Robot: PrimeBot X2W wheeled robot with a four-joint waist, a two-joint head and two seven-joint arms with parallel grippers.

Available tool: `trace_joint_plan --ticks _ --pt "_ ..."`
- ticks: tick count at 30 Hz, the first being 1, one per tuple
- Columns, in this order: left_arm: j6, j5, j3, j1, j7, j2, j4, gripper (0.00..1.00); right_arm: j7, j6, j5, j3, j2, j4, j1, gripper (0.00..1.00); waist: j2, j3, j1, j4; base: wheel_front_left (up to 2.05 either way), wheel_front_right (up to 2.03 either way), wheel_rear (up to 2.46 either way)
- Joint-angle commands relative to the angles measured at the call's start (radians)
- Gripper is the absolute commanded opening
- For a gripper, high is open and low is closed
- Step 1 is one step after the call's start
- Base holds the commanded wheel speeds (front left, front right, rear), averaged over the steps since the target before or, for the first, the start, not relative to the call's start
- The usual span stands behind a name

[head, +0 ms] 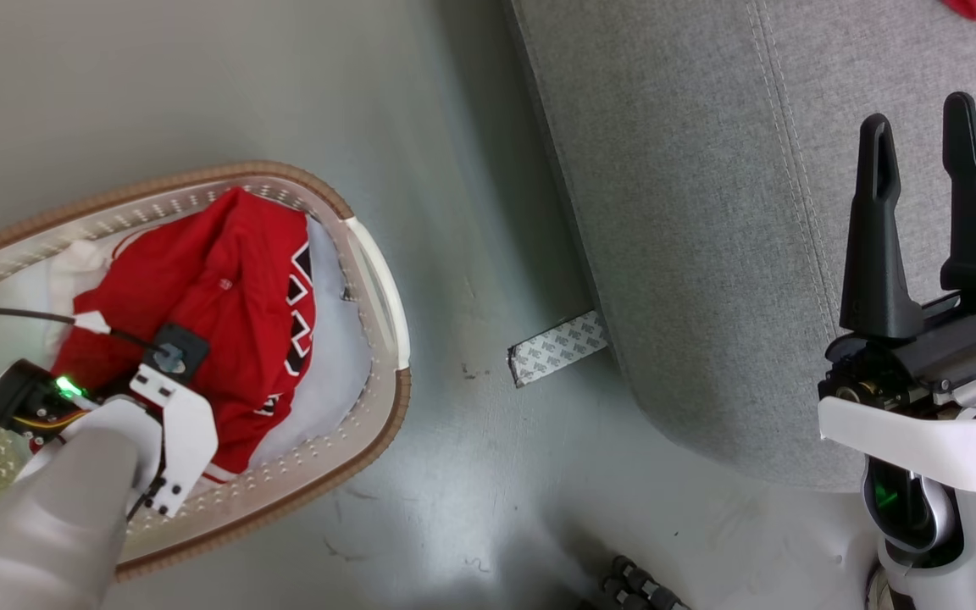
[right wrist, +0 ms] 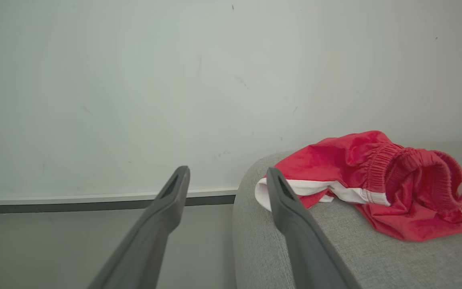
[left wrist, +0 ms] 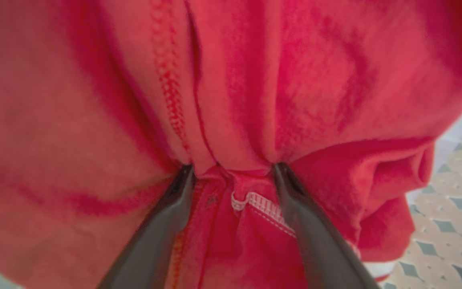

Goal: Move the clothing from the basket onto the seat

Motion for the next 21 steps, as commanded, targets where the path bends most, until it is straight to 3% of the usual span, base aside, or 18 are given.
trace_joint_plan --ticks 1,3,6,7,13,21 --pt "0.001 -0.007 -0.008 0.002 0.012 0.009 0.015 1.00 0.000 -0.002 0.008 -0.002 0.001 0.000 0.004 1.00 0.0000 -0.002 -0.0001 0.000 0.00 0.00 0.00" --pt "0.001 -0.016 -0.011 0.002 0.022 0.006 0.023 0.81 0.000 -0.002 0.009 -0.003 0.001 0.006 0.006 1.00 0.0000 -0.007 -0.0001 -0.002 0.00 0.00 0.00" --pt "0.001 -0.026 -0.012 0.008 0.015 -0.004 0.026 0.31 0.000 -0.002 0.009 -0.004 0.001 0.015 0.008 1.00 0.0000 -0.020 -0.0001 -0.003 0.00 0.00 0.00" --pt "0.001 -0.031 -0.011 0.009 0.006 -0.007 0.026 0.00 0.000 -0.002 0.007 -0.005 0.001 0.019 0.009 1.00 0.0000 -0.026 -0.0001 -0.001 0.00 0.00 0.00" --pt "0.010 -0.066 0.011 0.049 -0.062 -0.053 0.031 0.00 0.000 -0.002 -0.038 -0.009 0.001 0.048 0.015 1.00 0.0000 -0.121 -0.0001 0.030 0.00 0.00 0.00" --pt "0.004 -0.132 0.038 0.128 -0.210 -0.168 0.022 0.00 0.000 -0.002 -0.132 -0.020 0.000 0.086 0.054 1.00 0.0000 -0.323 -0.0001 0.124 0.00 0.00 0.00"
